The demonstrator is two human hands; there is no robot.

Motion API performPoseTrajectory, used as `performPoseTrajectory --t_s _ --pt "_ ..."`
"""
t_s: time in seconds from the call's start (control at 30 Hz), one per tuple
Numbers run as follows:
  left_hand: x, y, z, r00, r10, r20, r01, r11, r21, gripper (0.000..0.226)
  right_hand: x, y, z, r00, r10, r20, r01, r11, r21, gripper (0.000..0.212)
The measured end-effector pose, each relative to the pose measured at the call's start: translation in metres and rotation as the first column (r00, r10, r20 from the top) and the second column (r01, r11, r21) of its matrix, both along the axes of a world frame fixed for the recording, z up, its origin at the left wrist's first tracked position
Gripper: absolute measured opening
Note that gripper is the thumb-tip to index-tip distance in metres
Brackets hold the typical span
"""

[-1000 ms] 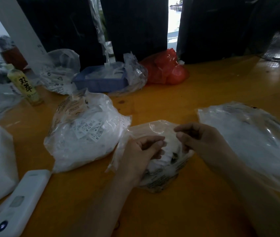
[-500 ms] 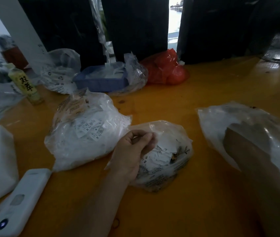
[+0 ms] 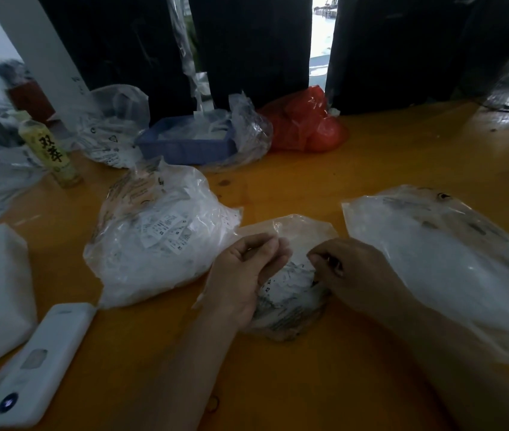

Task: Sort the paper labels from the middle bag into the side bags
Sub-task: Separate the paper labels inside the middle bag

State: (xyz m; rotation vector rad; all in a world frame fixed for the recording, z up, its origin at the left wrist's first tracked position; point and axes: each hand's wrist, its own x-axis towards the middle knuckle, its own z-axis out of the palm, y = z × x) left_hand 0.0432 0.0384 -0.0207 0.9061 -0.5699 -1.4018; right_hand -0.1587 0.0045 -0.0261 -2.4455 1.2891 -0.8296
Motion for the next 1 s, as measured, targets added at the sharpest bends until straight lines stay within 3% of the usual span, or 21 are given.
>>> performPoseTrajectory --t_s 0.13,0.27,0.4,0.5,0.7,0.83,0.9,1.0 --pt "-0.001 0.0 0.002 1.0 -0.007 -0.02 0.007 1.0 -0.005 0.038 -0.009 -0.012 -0.001 0.971 -0.178 -0.157 0.177 0.984 -0.021 0.022" --pt "-0.001 -0.002 0.001 1.0 -0.003 -0.011 0.003 1.0 -0.009 0.029 0.002 -0.006 -0.002 0.934 -0.163 -0.319 0.13 0.984 -0.121 0.04" --pt "0.001 -0.003 0.001 1.0 -0.008 -0.001 0.008 1.0 -0.005 0.018 0.007 -0.005 -0.003 0.912 -0.12 -0.392 0.1 0.992 -0.072 0.054" --pt "0.002 -0.003 0.003 1.0 -0.011 -0.02 0.011 1.0 -0.01 0.018 0.009 -0.006 -0.005 0.909 -0.103 -0.405 0.098 0.995 -0.033 0.05" --pt "0.001 -0.002 0.002 1.0 -0.005 -0.022 0.005 1.0 -0.026 0.026 0.01 -0.002 -0.009 0.979 -0.088 -0.181 0.084 0.996 -0.027 0.017" --pt "0.002 -0.003 0.0 1.0 -0.008 -0.014 0.008 1.0 -0.022 0.027 0.012 0.0 -0.007 0.994 -0.092 -0.053 0.091 0.995 -0.028 0.009" --pt "0.003 -0.003 0.0 1.0 -0.008 -0.015 0.008 1.0 -0.021 0.024 0.013 0.002 -0.003 0.982 -0.135 0.134 0.128 0.99 0.06 0.006" --pt "0.003 -0.005 -0.001 1.0 -0.007 -0.028 0.007 1.0 -0.002 0.024 0.009 0.003 0.005 0.857 -0.277 0.434 0.193 0.954 0.228 0.013"
